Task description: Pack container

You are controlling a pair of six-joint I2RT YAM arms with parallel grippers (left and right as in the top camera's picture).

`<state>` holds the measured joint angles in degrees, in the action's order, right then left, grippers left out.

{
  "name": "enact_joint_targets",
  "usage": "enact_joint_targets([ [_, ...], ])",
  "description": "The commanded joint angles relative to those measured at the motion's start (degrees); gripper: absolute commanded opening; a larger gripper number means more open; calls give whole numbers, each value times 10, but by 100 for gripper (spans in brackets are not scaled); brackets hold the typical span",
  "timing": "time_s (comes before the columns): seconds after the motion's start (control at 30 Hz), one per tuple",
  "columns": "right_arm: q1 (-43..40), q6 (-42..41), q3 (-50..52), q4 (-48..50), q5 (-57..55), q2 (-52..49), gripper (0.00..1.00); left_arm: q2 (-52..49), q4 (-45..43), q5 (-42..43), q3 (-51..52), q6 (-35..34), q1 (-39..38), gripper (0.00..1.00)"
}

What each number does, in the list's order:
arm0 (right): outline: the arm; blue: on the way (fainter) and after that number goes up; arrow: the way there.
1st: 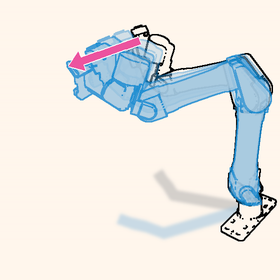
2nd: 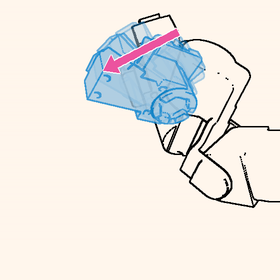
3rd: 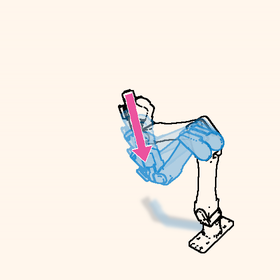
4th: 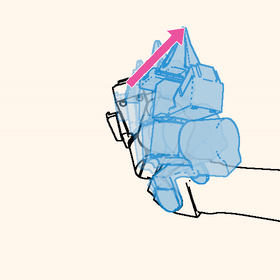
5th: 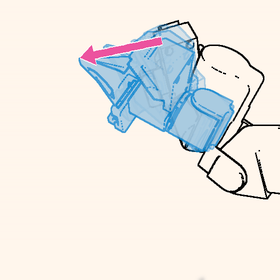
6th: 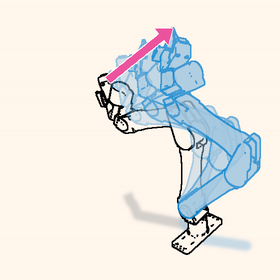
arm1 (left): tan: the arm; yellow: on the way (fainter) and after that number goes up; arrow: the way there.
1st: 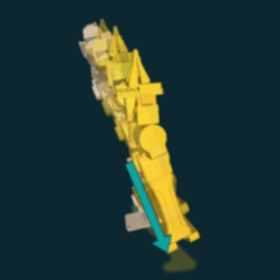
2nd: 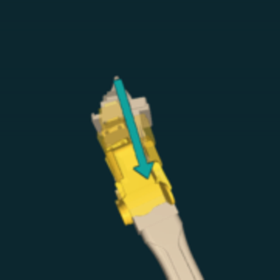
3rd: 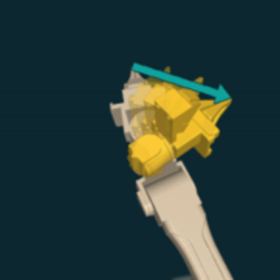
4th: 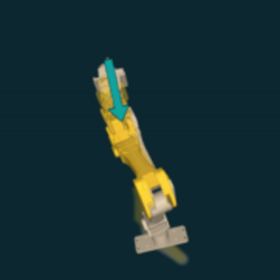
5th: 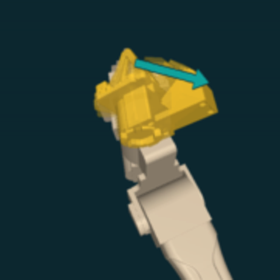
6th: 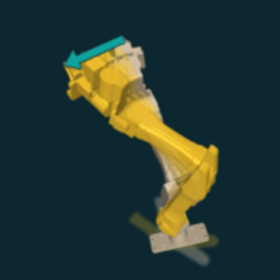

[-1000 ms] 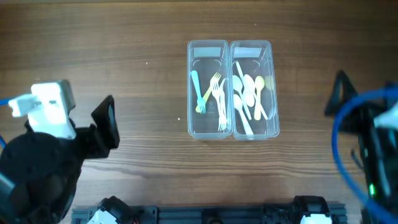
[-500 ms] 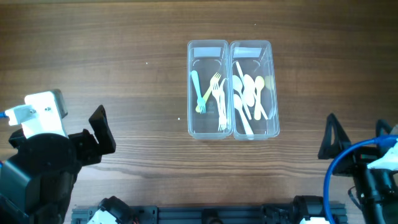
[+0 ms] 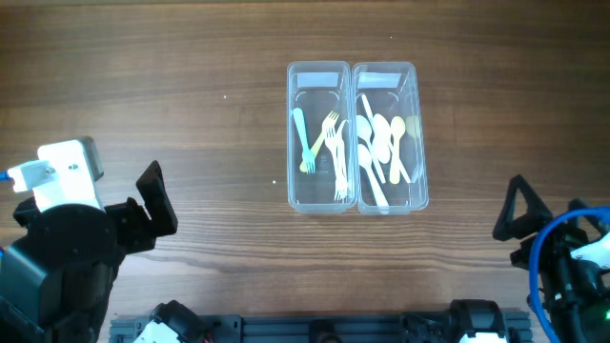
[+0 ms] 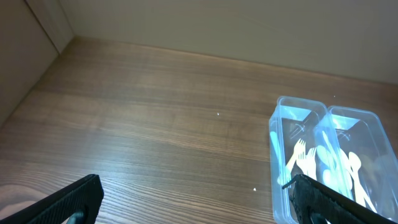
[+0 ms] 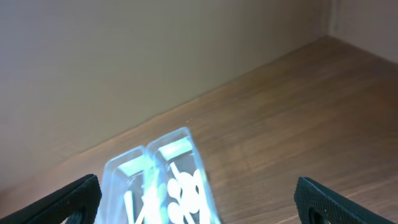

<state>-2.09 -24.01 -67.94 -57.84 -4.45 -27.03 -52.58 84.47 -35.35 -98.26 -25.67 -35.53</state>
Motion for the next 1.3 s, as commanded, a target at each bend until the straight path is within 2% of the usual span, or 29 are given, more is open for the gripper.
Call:
enact_joint_targets([
  [0.0,-1,77,2,12,-31,6,100,1,1,-13,-3,-7,2,100],
  [0.1,-1,270,5,21,76,6,100,1,1,-13,-3,-7,2,100],
  [0.17,-1,318,21,24,112,7,100,1,1,-14,-3,-7,2,100],
  [0.43,-1,313,242,167,175,85,100,1,1,-14,-3,-7,2,100],
  [0.6,-1,314,374,213,192,163,100,1,1,-13,-3,-7,2,100],
  [0.83,-1,313,504,249,238,253,100,1,1,-14,-3,-7,2,100],
  [1.13,-1,308,593,308,241,268,100,1,1,-14,-3,-7,2,100],
  [1.27,-1,298,596,319,238,268,100,1,1,-14,-3,-7,2,100],
])
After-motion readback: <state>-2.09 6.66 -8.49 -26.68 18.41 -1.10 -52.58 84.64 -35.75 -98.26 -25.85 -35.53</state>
